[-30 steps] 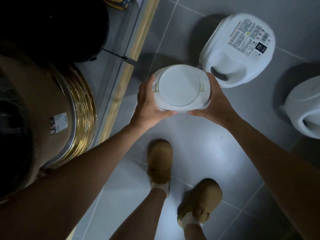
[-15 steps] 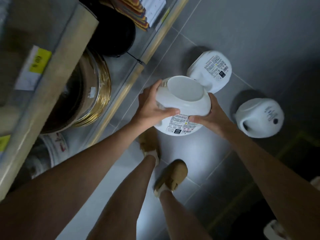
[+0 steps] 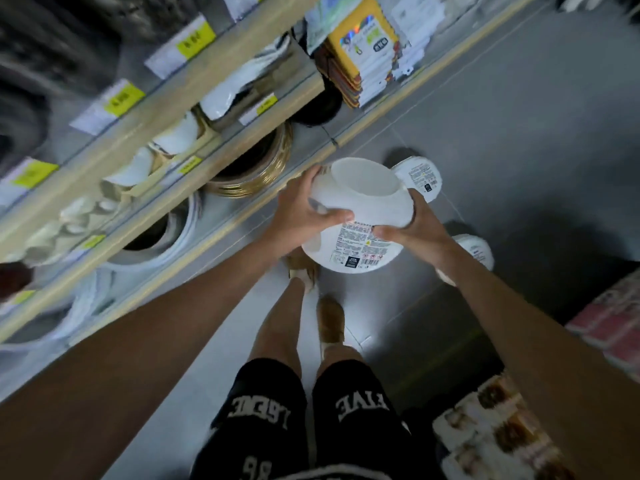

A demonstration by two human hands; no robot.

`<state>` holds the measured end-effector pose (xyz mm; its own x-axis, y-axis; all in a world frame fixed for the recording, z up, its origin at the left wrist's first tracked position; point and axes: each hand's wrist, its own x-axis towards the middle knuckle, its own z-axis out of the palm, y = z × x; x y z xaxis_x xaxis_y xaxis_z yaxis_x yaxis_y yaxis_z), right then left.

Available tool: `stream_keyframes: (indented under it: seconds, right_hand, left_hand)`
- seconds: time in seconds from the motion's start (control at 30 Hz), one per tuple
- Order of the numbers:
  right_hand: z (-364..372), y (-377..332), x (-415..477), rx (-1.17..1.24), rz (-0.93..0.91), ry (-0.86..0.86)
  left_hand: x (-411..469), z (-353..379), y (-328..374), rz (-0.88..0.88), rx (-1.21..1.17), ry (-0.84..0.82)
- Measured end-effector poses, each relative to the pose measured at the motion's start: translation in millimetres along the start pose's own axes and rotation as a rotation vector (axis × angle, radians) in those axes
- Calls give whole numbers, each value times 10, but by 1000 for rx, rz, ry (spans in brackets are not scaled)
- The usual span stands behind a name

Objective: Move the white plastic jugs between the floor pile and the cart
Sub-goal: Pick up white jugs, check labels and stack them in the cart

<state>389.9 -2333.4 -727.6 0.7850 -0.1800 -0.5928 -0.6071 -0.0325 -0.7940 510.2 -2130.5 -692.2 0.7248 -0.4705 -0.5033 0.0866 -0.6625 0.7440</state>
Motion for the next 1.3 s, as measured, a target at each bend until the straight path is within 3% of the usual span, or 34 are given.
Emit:
stream_keyframes:
  seconds: [0.2,0.5,0.87,1.3]
  right_hand:
    - [387,-721,-453,-225,-74,-126]
    - [1563,-1830,-902,-258,-128,-478]
    - [4373,-2415,-2023,-574,-332,-768]
    - [7657,-2210,-3931,-751,-515,-1154]
  left_hand:
    - [-963,-538,122,-117,-58,150]
    - [-2264,-1454,-270,-186,-213,430]
    - [-4775,-2526,-1654,-283,-415,850]
    - [-7851,-3066,-3409,-404,-589,1277]
